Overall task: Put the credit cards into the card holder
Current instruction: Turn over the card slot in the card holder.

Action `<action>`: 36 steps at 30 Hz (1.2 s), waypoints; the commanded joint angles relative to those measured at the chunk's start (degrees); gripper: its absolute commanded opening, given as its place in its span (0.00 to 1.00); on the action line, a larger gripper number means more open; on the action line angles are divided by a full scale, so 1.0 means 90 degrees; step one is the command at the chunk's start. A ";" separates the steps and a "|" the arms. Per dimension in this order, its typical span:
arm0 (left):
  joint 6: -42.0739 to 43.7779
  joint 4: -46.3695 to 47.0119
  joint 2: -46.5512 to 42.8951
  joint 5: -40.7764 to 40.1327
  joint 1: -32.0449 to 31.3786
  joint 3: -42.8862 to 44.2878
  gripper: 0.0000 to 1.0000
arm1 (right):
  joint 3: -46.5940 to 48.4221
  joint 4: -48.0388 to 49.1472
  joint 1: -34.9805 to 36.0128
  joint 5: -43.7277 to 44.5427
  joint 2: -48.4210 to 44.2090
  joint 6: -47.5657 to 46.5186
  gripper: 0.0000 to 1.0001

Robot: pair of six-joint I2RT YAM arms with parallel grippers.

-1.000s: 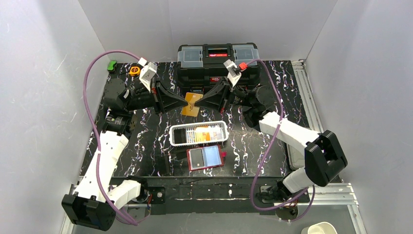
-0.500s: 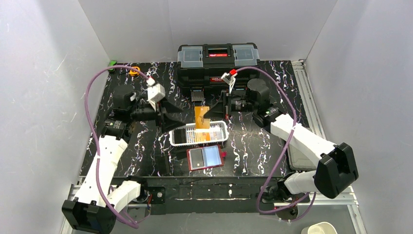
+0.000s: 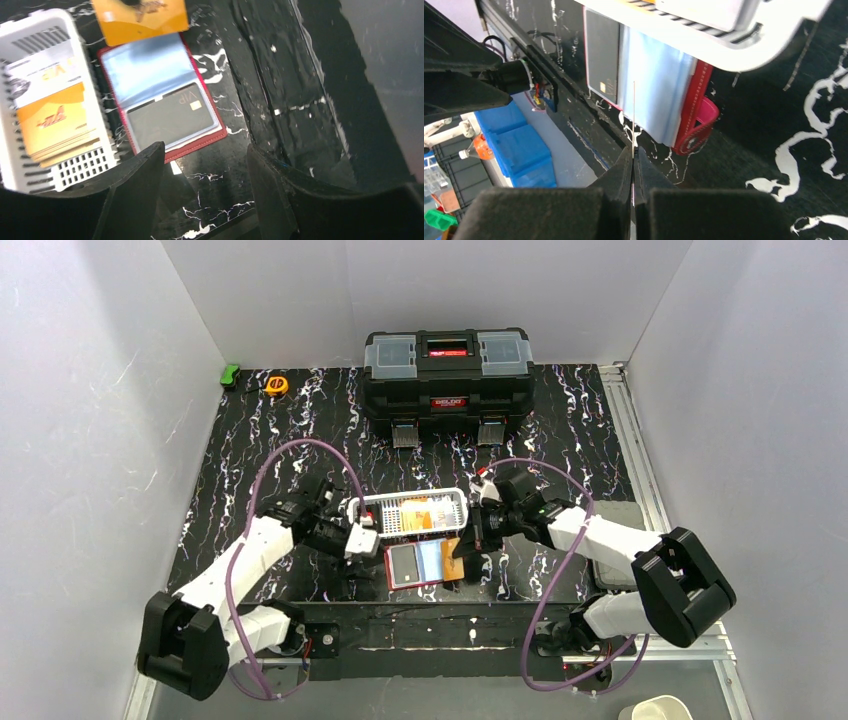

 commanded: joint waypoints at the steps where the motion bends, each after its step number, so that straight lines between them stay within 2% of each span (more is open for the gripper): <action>1: 0.1895 -0.0242 0.0379 -0.0355 -0.0331 -0.0159 0.59 | -0.0181 0.0386 0.0032 0.0451 -0.0130 0.0188 0.01; 12: 0.2379 0.0454 0.1368 -0.0932 -0.0804 -0.0165 0.57 | -0.0406 0.0421 0.0003 0.1350 -0.0489 0.0113 0.01; 25: 0.2132 0.1318 0.2041 -0.1658 -0.1072 -0.0144 0.54 | -0.0695 0.1268 -0.0002 0.1132 -0.0154 0.0501 0.01; 36: 0.2215 0.1621 0.2113 -0.1713 -0.1160 -0.0258 0.54 | -0.0907 0.2253 0.0013 0.0667 0.0039 0.0995 0.01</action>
